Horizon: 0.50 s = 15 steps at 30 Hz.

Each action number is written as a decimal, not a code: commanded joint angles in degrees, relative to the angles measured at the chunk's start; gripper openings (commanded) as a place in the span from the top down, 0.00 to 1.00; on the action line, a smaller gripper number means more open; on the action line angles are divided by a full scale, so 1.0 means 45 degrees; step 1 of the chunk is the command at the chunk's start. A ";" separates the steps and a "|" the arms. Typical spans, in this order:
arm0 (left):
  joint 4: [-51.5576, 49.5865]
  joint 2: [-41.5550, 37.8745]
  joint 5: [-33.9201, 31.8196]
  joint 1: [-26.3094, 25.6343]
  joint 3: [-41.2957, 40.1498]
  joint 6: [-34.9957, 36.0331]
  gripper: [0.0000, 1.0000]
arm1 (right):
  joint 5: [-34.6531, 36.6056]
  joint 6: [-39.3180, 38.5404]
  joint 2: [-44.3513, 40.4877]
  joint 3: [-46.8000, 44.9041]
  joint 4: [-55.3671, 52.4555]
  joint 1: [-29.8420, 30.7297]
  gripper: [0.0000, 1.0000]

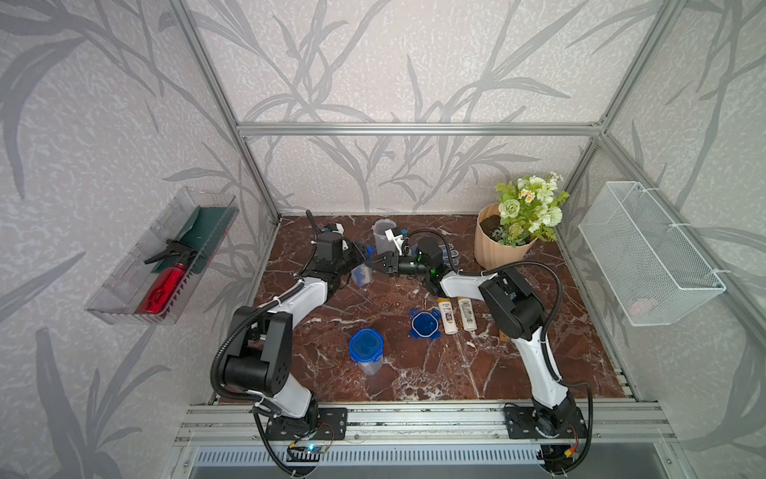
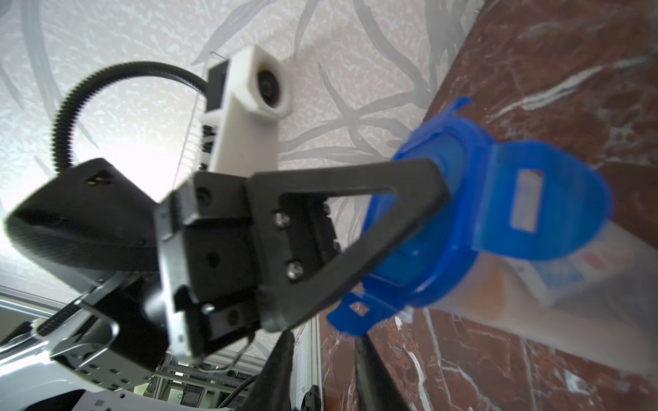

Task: Take out toiletry kits
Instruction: Unfasten the latch on the container.

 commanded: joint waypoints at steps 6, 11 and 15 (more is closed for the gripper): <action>-0.6292 0.1552 -0.0651 0.0127 -0.1722 -0.0006 1.00 | 0.0077 -0.0648 -0.1243 0.0048 0.0457 0.0067 0.70; -0.7041 0.0933 -0.0496 0.0182 -0.0855 0.0123 1.00 | 0.0879 -0.2883 -0.2022 -0.0183 -0.3241 0.0069 0.71; -0.7532 0.0446 0.0007 0.0184 0.0492 0.0206 1.00 | 0.2334 -0.4884 -0.2452 0.0205 -0.7076 0.0067 0.71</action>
